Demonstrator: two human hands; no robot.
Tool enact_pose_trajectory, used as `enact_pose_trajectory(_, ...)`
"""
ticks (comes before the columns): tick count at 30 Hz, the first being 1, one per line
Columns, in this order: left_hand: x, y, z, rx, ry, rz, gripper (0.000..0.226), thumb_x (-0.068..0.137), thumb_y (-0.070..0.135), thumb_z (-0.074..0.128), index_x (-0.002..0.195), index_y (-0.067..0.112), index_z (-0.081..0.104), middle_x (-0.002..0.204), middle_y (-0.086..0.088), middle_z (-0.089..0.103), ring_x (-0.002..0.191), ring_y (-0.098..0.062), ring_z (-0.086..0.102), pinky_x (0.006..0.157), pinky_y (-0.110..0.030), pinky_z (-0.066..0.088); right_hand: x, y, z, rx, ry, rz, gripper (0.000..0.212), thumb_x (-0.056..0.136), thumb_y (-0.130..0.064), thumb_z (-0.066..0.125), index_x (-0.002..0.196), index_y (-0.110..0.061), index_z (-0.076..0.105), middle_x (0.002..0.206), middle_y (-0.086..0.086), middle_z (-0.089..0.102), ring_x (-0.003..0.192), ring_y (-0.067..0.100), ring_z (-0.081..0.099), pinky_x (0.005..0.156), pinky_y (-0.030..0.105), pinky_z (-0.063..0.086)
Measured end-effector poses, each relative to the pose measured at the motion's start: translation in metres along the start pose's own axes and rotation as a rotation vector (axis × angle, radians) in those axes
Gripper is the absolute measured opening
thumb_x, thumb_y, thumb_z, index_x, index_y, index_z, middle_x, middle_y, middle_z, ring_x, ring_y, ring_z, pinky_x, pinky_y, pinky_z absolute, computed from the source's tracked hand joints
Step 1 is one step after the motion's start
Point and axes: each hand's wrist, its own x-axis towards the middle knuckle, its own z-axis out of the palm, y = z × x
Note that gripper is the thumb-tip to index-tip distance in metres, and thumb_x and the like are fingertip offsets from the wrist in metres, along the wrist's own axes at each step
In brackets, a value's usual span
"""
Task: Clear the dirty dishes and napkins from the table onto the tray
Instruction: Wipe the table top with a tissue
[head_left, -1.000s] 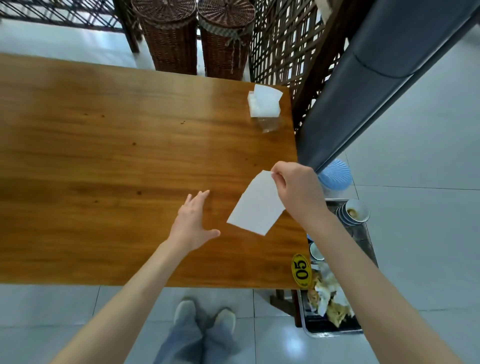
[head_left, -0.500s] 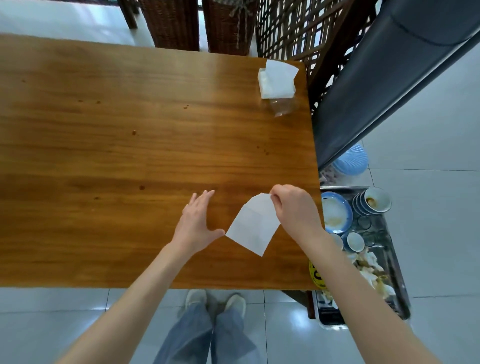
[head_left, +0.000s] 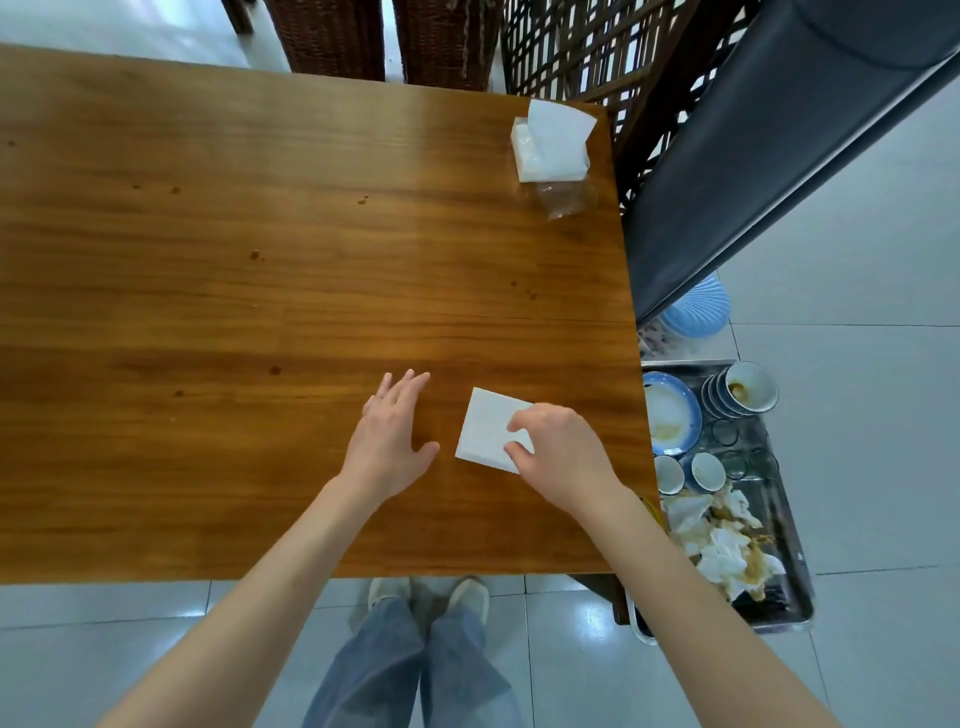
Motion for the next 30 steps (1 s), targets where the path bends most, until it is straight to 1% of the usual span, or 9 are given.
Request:
enact_pose_trajectory(7, 0.023, -0.002, 0.001, 0.079, 0.075, 0.096, 0.062, 0.09, 0.022, 0.056, 0.146, 0.023, 0.029, 0.155, -0.003, 0.022, 0.144, -0.025, 0.01, 0.113, -0.04, 0.015, 0.014, 0.004, 0.025, -0.006, 0.031, 0.026, 0.029, 0.093, -0.021, 0.055, 0.121, -0.015, 0.062, 0.121, 0.003, 0.062, 0.112, 0.016, 0.057, 0.087, 0.024, 0.048)
enact_pose_trajectory(11, 0.045, -0.001, 0.005, 0.132, 0.115, 0.118, 0.058, 0.095, 0.025, 0.045, 0.148, 0.021, 0.023, 0.156, -0.006, 0.018, 0.144, -0.027, 0.007, 0.114, -0.041, 0.012, 0.018, -0.001, 0.045, -0.046, 0.069, 0.004, 0.042, 0.093, -0.018, 0.056, 0.134, -0.012, 0.05, 0.14, 0.007, 0.049, 0.133, 0.022, 0.041, 0.103, 0.028, 0.039)
enact_pose_trajectory(13, 0.056, 0.001, 0.009, 0.161, 0.119, 0.115, 0.058, 0.096, 0.03, 0.041, 0.149, 0.023, 0.019, 0.157, -0.005, 0.014, 0.144, -0.027, 0.004, 0.114, -0.04, 0.01, 0.015, -0.003, 0.057, -0.071, 0.052, -0.027, 0.046, 0.092, -0.015, 0.059, 0.136, -0.009, 0.047, 0.142, 0.009, 0.046, 0.135, 0.024, 0.038, 0.106, 0.031, 0.033)
enact_pose_trajectory(18, 0.078, 0.0, 0.016, 0.235, 0.11, 0.147, 0.058, 0.096, 0.037, 0.034, 0.149, 0.025, 0.015, 0.157, -0.004, 0.011, 0.145, -0.027, 0.002, 0.114, -0.04, 0.005, 0.009, 0.003, 0.065, -0.055, 0.114, -0.018, 0.05, 0.067, -0.004, 0.082, 0.114, -0.005, 0.066, 0.118, 0.011, 0.065, 0.111, 0.025, 0.061, 0.084, 0.032, 0.049)
enact_pose_trajectory(20, 0.082, -0.001, 0.017, 0.256, 0.117, 0.153, 0.058, 0.096, 0.04, 0.033, 0.149, 0.026, 0.015, 0.157, -0.004, 0.012, 0.145, -0.026, 0.002, 0.113, -0.04, 0.002, 0.013, 0.015, 0.065, -0.055, 0.132, -0.017, 0.049, 0.072, 0.004, 0.076, 0.118, -0.003, 0.063, 0.122, 0.014, 0.062, 0.114, 0.026, 0.059, 0.088, 0.034, 0.049)
enact_pose_trajectory(23, 0.083, -0.002, 0.019, 0.287, 0.131, 0.155, 0.057, 0.096, 0.044, 0.028, 0.149, 0.028, 0.014, 0.157, -0.003, 0.013, 0.145, -0.025, 0.003, 0.112, -0.039, 0.001, 0.03, 0.037, 0.061, -0.017, 0.165, 0.084, 0.045, 0.093, 0.003, 0.047, 0.136, -0.007, 0.043, 0.143, 0.01, 0.042, 0.135, 0.022, 0.037, 0.105, 0.029, 0.035)
enact_pose_trajectory(25, 0.084, -0.003, 0.02, 0.294, 0.136, 0.151, 0.058, 0.094, 0.047, 0.022, 0.149, 0.029, 0.015, 0.157, -0.002, 0.014, 0.145, -0.025, 0.004, 0.112, -0.039, 0.002, 0.042, 0.045, 0.059, 0.007, 0.211, 0.151, 0.045, 0.097, 0.001, 0.039, 0.14, -0.011, 0.037, 0.148, 0.005, 0.036, 0.139, 0.016, 0.029, 0.107, 0.025, 0.031)
enact_pose_trajectory(27, 0.084, -0.004, 0.02, 0.294, 0.138, 0.151, 0.059, 0.093, 0.047, 0.021, 0.149, 0.029, 0.016, 0.156, -0.002, 0.015, 0.145, -0.025, 0.005, 0.112, -0.04, 0.003, 0.048, 0.033, 0.06, 0.021, 0.228, 0.128, 0.045, 0.093, 0.004, 0.045, 0.136, -0.008, 0.044, 0.143, 0.008, 0.042, 0.135, 0.018, 0.037, 0.105, 0.025, 0.032)
enact_pose_trajectory(30, 0.084, -0.005, 0.02, 0.29, 0.14, 0.156, 0.058, 0.093, 0.044, 0.025, 0.148, 0.027, 0.018, 0.156, -0.003, 0.016, 0.144, -0.026, 0.006, 0.112, -0.04, 0.003, 0.031, 0.01, 0.069, 0.032, 0.193, -0.052, 0.045, 0.072, 0.009, 0.072, 0.115, -0.001, 0.064, 0.119, 0.015, 0.063, 0.111, 0.026, 0.06, 0.089, 0.035, 0.048)
